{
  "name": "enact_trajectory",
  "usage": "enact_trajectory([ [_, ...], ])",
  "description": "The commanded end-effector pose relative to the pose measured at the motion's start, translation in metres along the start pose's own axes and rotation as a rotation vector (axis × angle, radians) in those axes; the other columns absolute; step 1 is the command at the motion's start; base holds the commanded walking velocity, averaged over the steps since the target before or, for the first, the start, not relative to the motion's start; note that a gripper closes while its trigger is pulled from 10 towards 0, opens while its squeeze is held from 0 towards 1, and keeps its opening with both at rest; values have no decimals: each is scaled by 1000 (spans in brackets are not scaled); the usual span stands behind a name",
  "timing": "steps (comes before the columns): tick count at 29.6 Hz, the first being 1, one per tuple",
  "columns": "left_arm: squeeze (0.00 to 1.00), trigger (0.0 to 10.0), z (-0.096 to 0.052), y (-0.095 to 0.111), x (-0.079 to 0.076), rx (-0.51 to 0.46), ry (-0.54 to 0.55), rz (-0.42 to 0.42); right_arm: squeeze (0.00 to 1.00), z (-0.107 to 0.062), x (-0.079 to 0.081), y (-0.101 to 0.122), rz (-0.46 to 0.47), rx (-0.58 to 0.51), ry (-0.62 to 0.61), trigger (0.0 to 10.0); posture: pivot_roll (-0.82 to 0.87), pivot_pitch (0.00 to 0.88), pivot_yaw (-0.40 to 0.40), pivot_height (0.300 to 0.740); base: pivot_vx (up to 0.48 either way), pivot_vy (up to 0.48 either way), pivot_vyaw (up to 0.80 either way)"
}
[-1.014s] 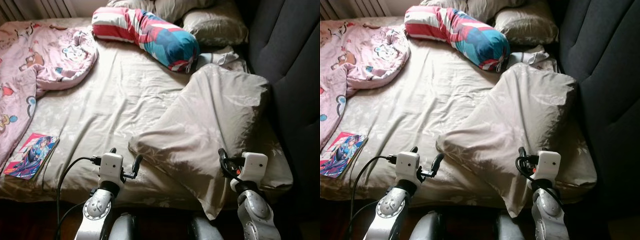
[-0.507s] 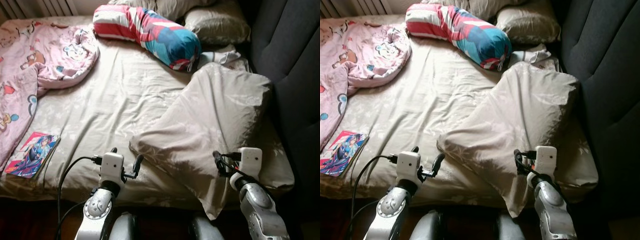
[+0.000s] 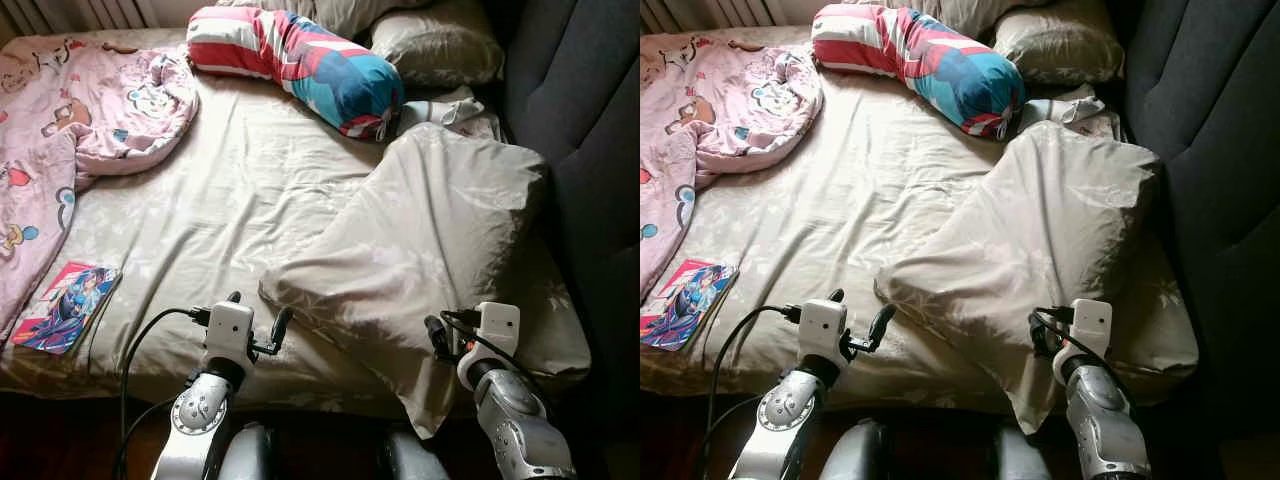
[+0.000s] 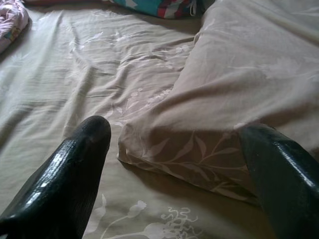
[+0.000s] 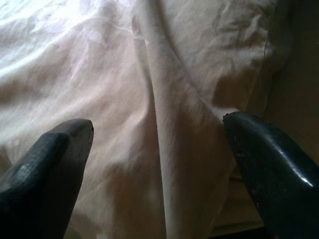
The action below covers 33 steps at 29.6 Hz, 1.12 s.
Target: Clean up the room
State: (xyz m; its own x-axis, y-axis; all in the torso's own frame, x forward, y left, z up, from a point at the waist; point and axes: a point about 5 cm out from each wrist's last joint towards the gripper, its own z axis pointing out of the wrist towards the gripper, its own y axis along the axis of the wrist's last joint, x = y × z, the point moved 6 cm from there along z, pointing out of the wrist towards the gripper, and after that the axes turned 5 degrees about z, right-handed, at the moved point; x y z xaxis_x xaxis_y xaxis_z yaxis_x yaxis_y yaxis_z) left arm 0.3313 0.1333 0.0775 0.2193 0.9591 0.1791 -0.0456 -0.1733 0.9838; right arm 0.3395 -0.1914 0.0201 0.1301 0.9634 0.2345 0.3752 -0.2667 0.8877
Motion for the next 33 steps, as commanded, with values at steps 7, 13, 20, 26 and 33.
enact_trajectory([
  [7, 0, 10000, -2, -10, 1, 40, -11, 4, 0, 6, 6, -13, 75, 49, 20, 10000, -104, 190, 46, 642, 0, 0, 0],
  [13, 0, 10000, -4, -9, 1, 39, -15, 10, 0, 7, 3, -28, 83, 95, 5, 10000, -96, 188, 51, 642, 0, 0, 0],
  [20, 0, 10000, -6, -9, 0, 41, -21, 12, 0, 7, 1, -45, 139, 136, 1, 10000, -86, 189, 55, 642, 0, 0, 0],
  [26, 0, 10000, -7, -10, 1, 46, -21, 17, 0, 6, -2, -62, 138, 191, -24, 10000, -82, 196, 57, 642, 0, 0, 0],
  [33, 0, 10000, -9, -10, 1, 52, -21, 16, 0, 8, -2, -77, 174, 241, -36, 10000, -68, 210, 62, 642, 0, 0, 0],
])
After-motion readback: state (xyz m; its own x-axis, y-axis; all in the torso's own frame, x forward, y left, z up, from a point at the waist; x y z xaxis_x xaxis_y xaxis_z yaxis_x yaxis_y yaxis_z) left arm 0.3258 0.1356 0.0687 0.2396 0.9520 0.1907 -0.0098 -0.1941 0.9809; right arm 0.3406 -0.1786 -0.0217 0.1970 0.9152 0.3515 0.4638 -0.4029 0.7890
